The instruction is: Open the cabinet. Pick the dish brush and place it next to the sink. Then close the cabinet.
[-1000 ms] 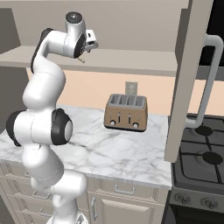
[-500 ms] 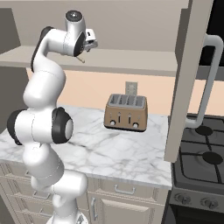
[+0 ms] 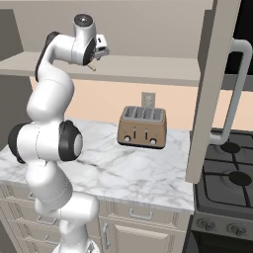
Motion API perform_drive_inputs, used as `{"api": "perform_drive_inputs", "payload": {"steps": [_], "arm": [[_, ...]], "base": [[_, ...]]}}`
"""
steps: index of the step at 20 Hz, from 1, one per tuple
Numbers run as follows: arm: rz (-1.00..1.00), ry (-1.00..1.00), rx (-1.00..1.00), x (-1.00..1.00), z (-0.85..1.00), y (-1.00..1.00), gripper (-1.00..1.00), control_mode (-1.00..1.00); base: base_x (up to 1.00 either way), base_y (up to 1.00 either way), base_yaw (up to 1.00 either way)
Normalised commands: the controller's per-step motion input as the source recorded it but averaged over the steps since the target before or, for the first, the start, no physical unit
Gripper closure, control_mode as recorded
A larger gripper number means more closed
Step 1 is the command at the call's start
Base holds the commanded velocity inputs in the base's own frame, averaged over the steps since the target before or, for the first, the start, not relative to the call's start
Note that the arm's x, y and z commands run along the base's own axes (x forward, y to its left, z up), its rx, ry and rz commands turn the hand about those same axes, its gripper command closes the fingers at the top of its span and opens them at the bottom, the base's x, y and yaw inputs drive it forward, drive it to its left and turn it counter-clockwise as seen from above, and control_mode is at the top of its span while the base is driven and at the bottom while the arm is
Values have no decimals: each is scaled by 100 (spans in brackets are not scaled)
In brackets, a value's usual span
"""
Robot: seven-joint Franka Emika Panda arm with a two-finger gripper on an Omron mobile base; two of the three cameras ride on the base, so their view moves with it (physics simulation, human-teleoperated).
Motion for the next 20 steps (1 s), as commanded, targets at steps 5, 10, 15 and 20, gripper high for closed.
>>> {"api": "perform_drive_inputs", "payload": {"steps": [5, 10, 15, 20], "arm": [[1, 0, 0, 3, -6, 4, -100, -100], [0, 3, 0, 1, -17, 1, -100, -100], [0, 10, 0, 4, -29, 0, -100, -100], [0, 6, 2, 11, -19, 0, -100, -100]], "base": [[0, 0, 0], [0, 0, 0], [0, 0, 0], [0, 0, 0]]}}
